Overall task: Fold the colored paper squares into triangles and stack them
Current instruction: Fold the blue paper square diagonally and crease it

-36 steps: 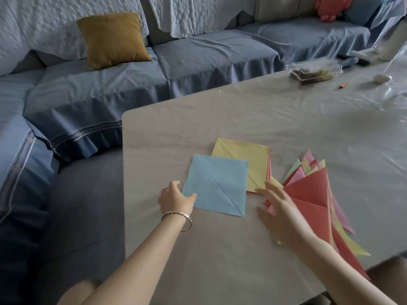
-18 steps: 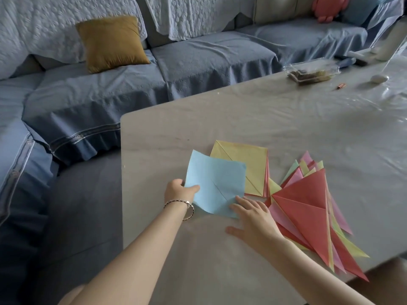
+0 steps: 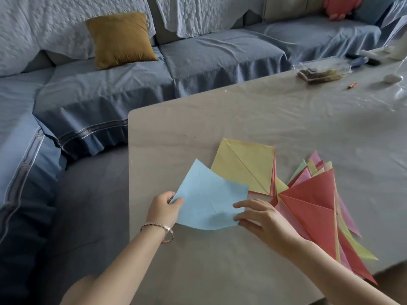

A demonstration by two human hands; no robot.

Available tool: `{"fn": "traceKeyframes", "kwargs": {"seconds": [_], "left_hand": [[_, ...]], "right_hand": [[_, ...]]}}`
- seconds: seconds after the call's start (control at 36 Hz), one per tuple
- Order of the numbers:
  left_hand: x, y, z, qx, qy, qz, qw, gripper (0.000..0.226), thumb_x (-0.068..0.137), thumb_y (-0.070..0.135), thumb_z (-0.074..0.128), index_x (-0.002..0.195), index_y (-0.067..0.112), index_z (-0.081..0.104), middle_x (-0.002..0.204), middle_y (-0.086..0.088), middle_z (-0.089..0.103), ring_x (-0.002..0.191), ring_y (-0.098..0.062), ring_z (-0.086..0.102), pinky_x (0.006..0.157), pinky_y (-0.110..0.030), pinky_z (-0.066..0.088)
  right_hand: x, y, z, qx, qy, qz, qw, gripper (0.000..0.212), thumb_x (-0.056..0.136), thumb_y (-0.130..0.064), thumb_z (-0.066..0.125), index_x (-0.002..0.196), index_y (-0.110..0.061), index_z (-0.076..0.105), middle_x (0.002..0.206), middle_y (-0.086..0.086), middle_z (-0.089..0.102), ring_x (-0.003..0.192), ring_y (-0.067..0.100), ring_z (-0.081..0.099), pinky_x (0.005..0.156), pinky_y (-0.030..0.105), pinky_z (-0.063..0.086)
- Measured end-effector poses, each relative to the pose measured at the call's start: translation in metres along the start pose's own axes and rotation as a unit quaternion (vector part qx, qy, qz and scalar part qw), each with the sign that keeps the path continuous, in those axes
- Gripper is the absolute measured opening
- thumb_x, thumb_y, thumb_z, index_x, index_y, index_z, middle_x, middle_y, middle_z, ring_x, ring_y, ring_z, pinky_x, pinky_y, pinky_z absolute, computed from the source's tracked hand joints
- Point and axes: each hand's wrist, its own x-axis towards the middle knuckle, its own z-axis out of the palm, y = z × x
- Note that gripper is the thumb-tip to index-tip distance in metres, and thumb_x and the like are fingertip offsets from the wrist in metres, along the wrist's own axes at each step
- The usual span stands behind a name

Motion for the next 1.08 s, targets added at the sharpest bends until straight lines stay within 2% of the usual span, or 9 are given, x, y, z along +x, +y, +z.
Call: {"fn": "traceKeyframes", "kwargs": {"seconds": [0.08, 0.17, 0.28, 0.42, 0.56, 0.69, 0.81, 0.92, 1.08], "left_hand": [[-0.007, -0.002, -0.001, 0.039, 0.019, 0.051, 0.998, 0.025, 0.088, 0.016, 0.052, 0.065, 0.005, 0.045, 0.061, -0.007, 0.032, 0.058, -0.018, 0.028, 0.055, -0.028, 0.019], [-0.012, -0.001, -0.002, 0.019, 0.003, 0.106, 0.994, 0.019, 0.090, 0.018, 0.054, 0.077, 0.006, 0.061, 0.063, -0.005, 0.054, 0.059, -0.017, 0.045, 0.056, -0.026, 0.032], [-0.022, 0.008, -0.005, -0.026, -0.027, 0.151, 0.988, 0.015, 0.089, 0.016, 0.058, 0.077, 0.024, 0.064, 0.067, 0.018, 0.063, 0.062, 0.005, 0.054, 0.058, -0.010, 0.039], [-0.033, 0.011, -0.010, -0.102, -0.092, 0.155, 0.978, 0.021, 0.086, 0.018, 0.062, 0.073, 0.031, 0.071, 0.075, 0.016, 0.069, 0.071, 0.000, 0.060, 0.068, -0.015, 0.045], [-0.045, 0.013, -0.011, -0.116, -0.113, 0.161, 0.974, 0.012, 0.080, 0.035, 0.064, 0.071, 0.030, 0.070, 0.070, 0.015, 0.067, 0.065, 0.003, 0.057, 0.063, -0.012, 0.043], [-0.058, 0.025, -0.013, -0.074, -0.066, 0.217, 0.971, 0.037, 0.071, 0.062, 0.046, 0.088, 0.037, 0.066, 0.092, 0.026, 0.068, 0.089, 0.009, 0.061, 0.076, -0.007, 0.043], [-0.069, 0.050, -0.009, -0.053, 0.007, 0.292, 0.955, 0.026, 0.073, 0.038, 0.064, 0.097, 0.045, 0.057, 0.096, 0.045, 0.056, 0.092, 0.018, 0.055, 0.076, 0.003, 0.036], [-0.073, 0.062, 0.001, -0.071, 0.077, 0.327, 0.939, 0.027, 0.070, 0.021, 0.066, 0.096, 0.032, 0.067, 0.084, 0.033, 0.062, 0.086, 0.015, 0.058, 0.075, 0.001, 0.039], [-0.079, 0.070, 0.006, -0.117, 0.121, 0.322, 0.932, 0.025, 0.071, 0.018, 0.067, 0.085, 0.039, 0.067, 0.076, 0.031, 0.064, 0.078, 0.009, 0.062, 0.071, -0.001, 0.041]], "right_hand": [[0.004, -0.008, -0.005, 0.048, 0.016, 0.009, 0.999, 0.034, 0.090, -0.054, 0.041, 0.091, -0.031, 0.066, 0.120, -0.015, 0.055, 0.110, 0.005, 0.053, 0.094, 0.026, 0.043], [0.014, -0.021, -0.016, 0.115, 0.061, 0.061, 0.990, 0.014, 0.087, -0.048, 0.054, 0.092, -0.038, 0.062, 0.130, -0.021, 0.043, 0.121, -0.001, 0.043, 0.092, 0.004, 0.032], [0.028, -0.040, -0.035, 0.188, 0.092, 0.124, 0.970, 0.012, 0.083, -0.027, 0.063, 0.074, -0.034, 0.068, 0.132, -0.023, 0.038, 0.122, -0.011, 0.034, 0.081, -0.005, 0.030], [0.038, -0.048, -0.048, 0.297, 0.113, 0.180, 0.931, 0.018, 0.079, -0.022, 0.069, 0.068, -0.035, 0.070, 0.111, -0.028, 0.058, 0.103, -0.013, 0.053, 0.091, 0.013, 0.038], [0.036, -0.058, -0.053, 0.348, 0.122, 0.207, 0.906, 0.017, 0.080, -0.009, 0.068, 0.068, -0.021, 0.070, 0.071, -0.017, 0.068, 0.064, -0.009, 0.057, 0.063, 0.004, 0.039], [0.032, -0.067, -0.053, 0.359, 0.127, 0.218, 0.898, 0.015, 0.079, -0.008, 0.070, 0.067, -0.018, 0.069, 0.062, -0.019, 0.066, 0.057, -0.009, 0.054, 0.058, 0.003, 0.037], [0.032, -0.074, -0.052, 0.379, 0.138, 0.227, 0.887, 0.011, 0.077, -0.011, 0.071, 0.068, -0.017, 0.072, 0.071, -0.013, 0.070, 0.064, -0.004, 0.059, 0.062, 0.008, 0.042], [0.032, -0.081, -0.054, 0.373, 0.165, 0.219, 0.886, 0.011, 0.075, -0.009, 0.072, 0.069, -0.018, 0.072, 0.070, -0.014, 0.070, 0.062, -0.005, 0.059, 0.062, 0.006, 0.042], [0.028, -0.088, -0.057, 0.351, 0.221, 0.222, 0.882, 0.014, 0.075, -0.010, 0.073, 0.069, -0.022, 0.072, 0.072, -0.018, 0.071, 0.066, -0.008, 0.061, 0.064, 0.004, 0.042]]}}
